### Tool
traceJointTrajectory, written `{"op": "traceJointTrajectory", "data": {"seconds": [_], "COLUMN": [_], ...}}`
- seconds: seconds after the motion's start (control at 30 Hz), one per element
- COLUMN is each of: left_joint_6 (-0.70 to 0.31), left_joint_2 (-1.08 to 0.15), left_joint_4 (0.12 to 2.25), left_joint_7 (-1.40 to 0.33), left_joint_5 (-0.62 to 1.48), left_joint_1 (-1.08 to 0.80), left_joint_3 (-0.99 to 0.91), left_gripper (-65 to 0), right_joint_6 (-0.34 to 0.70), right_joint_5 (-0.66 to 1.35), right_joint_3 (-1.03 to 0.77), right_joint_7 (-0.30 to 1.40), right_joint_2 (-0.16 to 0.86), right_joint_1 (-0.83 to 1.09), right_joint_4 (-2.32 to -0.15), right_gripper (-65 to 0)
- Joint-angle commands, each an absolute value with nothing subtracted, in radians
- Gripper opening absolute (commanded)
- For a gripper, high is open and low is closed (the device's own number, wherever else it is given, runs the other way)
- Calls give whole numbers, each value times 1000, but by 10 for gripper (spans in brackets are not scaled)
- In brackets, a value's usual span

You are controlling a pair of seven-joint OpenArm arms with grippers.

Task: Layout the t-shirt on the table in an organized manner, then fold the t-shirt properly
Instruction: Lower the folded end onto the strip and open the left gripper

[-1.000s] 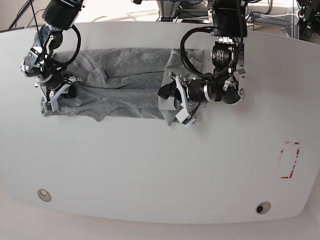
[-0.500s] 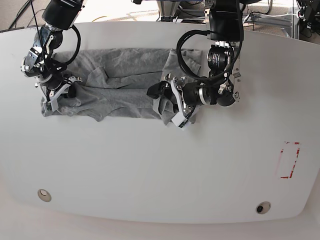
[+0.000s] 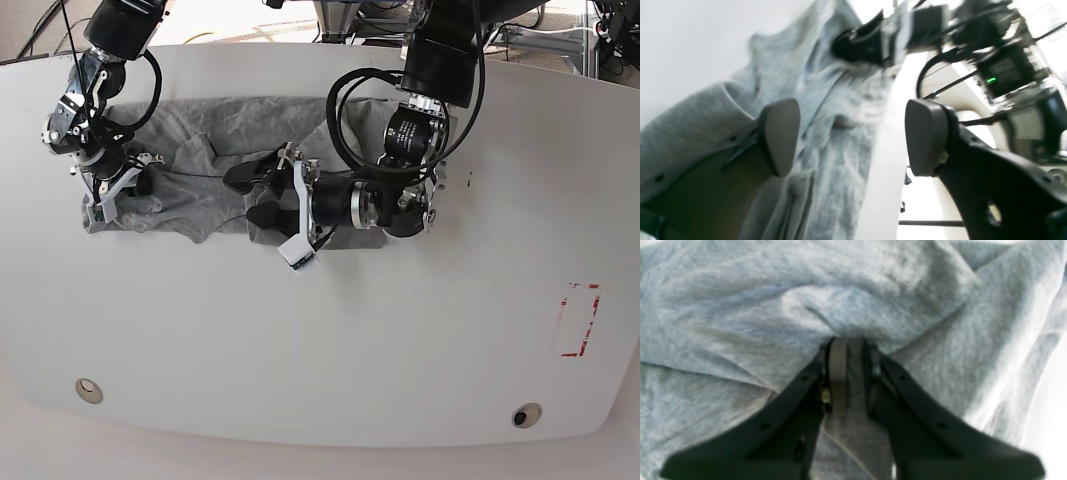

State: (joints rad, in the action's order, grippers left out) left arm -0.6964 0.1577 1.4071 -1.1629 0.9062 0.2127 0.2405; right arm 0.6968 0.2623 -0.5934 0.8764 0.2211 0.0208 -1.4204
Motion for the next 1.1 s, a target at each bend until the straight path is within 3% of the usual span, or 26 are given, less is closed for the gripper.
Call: {"op": "traceJointTrajectory", "data": {"seconds": [0.0,0.2,0.83,1.07], "left_joint_6": [-698,-698,-698,-698], "left_joint_2": [157,140,-196,-222], "left_joint_4": [1432,1492,1586,1607], "left_joint_7": [-1182,-1190,-1158,-1158], "left_joint_5": [944,951,951,951], "left_joint_1": [260,275,162,107], "left_joint_3": [234,236,188,188], "left_gripper": [-185,-185,-185,-185], "right_joint_6": [698,698,698,698], "right_joint_5": [240,240,240,240], "right_joint_3": [-590,-590,-590,-590], "right_joint_7": [918,918,918,918], "right_joint_2": [226,226,226,213], "right_joint_1": [22,22,22,22], "right_joint_4": [-1428,-1428,-1423,-1426], "right_gripper": [-571,-571,-571,-571]}}
